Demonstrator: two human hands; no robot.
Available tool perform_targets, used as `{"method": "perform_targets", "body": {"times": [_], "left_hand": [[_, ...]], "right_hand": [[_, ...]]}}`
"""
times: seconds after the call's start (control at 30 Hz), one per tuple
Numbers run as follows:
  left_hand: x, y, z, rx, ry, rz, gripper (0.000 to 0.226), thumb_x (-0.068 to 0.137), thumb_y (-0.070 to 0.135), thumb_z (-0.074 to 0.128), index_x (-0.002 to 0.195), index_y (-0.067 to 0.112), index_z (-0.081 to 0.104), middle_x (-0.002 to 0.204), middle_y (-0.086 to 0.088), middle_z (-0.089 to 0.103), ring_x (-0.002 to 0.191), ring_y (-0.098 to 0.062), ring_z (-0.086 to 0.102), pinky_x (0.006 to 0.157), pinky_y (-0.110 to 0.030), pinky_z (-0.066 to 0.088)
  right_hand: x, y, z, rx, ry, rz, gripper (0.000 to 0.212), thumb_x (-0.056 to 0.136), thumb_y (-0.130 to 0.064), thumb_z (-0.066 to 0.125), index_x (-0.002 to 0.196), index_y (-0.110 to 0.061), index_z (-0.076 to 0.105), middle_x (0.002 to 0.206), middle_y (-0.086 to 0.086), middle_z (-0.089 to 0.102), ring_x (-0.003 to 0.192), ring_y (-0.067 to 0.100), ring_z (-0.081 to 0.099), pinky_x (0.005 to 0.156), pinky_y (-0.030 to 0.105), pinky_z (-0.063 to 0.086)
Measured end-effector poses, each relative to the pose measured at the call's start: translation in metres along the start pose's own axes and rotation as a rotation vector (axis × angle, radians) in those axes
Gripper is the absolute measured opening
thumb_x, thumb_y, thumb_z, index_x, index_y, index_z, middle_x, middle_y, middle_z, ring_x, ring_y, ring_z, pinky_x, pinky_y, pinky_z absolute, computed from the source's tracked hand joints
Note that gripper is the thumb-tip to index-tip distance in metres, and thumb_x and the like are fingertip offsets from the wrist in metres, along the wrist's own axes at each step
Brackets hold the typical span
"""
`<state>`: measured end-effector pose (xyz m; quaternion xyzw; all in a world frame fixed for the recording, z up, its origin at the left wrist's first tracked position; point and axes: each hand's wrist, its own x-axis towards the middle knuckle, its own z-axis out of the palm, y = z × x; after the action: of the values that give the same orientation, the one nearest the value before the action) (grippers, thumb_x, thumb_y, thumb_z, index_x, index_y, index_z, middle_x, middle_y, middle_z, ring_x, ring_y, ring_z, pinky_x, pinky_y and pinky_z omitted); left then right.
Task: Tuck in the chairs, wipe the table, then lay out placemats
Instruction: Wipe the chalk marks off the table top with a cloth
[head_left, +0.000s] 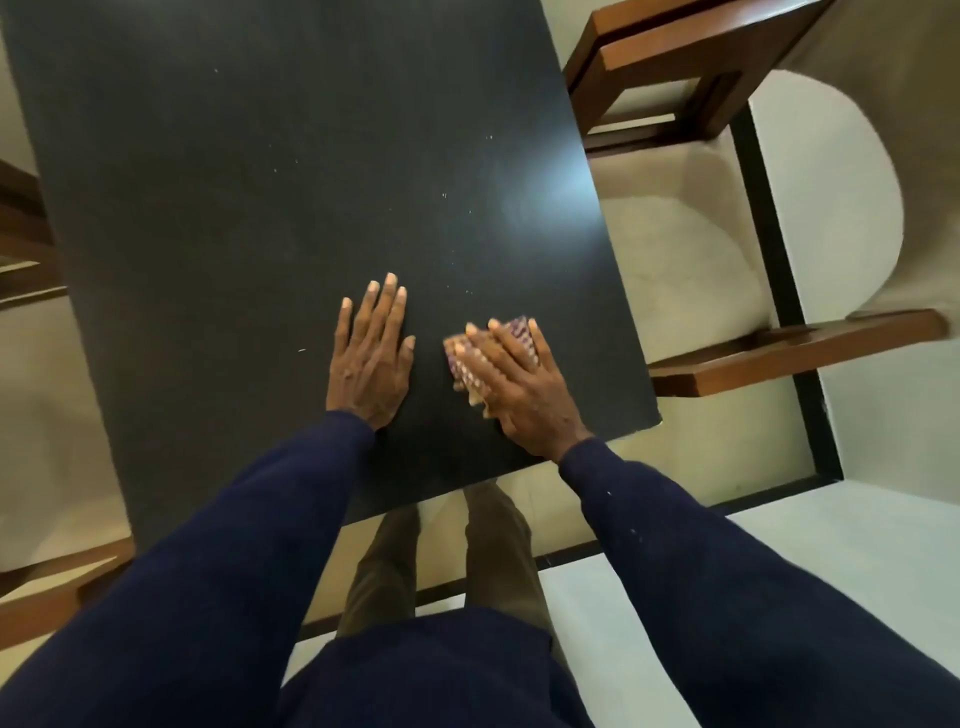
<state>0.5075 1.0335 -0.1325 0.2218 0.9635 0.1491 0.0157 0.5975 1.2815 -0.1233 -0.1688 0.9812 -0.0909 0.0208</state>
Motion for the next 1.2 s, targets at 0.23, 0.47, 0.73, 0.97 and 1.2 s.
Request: {"method": "perform_targets", "body": {"times": [0.23,0.47,0.73,0.97,1.2], "left_hand": [[0.027,-0.042,-0.012,-0.004,0.079,-0.180,0.059,0.112,0.029,0.034,0.166,0.008,0.028,0.176,-0.008,0.020,0.164,-0.024,0.016,0.132,-0.053,0.014],[0.029,-0.043,-0.012,0.006,0.102,-0.188,0.059,0.111,0.027,0.039,0.166,0.007,0.030,0.176,-0.009,0.022,0.163,-0.024,0.018,0.132,-0.053,0.017],[0.031,-0.042,-0.014,-0.021,0.094,-0.207,0.060,0.110,0.024,0.045,0.165,0.007,0.032,0.176,-0.008,0.023,0.163,-0.023,0.018,0.132,-0.052,0.019],[0.033,-0.043,-0.013,-0.038,0.095,-0.223,0.058,0.111,0.024,0.045,0.166,0.009,0.031,0.176,-0.006,0.021,0.164,-0.021,0.015,0.132,-0.051,0.018],[0.032,-0.044,-0.013,-0.053,0.143,-0.259,0.057,0.110,0.021,0.044,0.164,0.008,0.034,0.175,-0.007,0.025,0.163,-0.022,0.019,0.132,-0.051,0.018]], "right_hand": [[0.031,0.068,-0.014,-0.003,0.091,0.342,0.068,0.105,-0.029,0.053,0.168,-0.020,0.031,0.177,0.006,0.024,0.164,0.030,0.017,0.128,0.066,0.016],[0.176,0.039,-0.015,0.005,0.103,0.343,0.070,0.099,-0.031,0.043,0.168,-0.022,0.032,0.175,0.007,0.029,0.162,0.035,0.023,0.128,0.068,0.013],[0.086,0.074,-0.024,0.036,-0.082,-0.427,0.077,0.096,-0.024,0.070,0.166,-0.019,0.037,0.176,0.006,0.025,0.164,0.031,0.019,0.125,0.070,0.021],[0.167,0.113,-0.030,-0.023,0.061,0.203,0.066,0.105,-0.026,0.050,0.168,-0.019,0.031,0.176,0.007,0.027,0.164,0.032,0.020,0.129,0.065,0.013],[0.221,0.021,-0.011,0.013,0.048,-0.010,0.076,0.096,-0.029,0.056,0.168,-0.023,0.032,0.176,0.005,0.026,0.164,0.031,0.019,0.128,0.067,0.014]]}}
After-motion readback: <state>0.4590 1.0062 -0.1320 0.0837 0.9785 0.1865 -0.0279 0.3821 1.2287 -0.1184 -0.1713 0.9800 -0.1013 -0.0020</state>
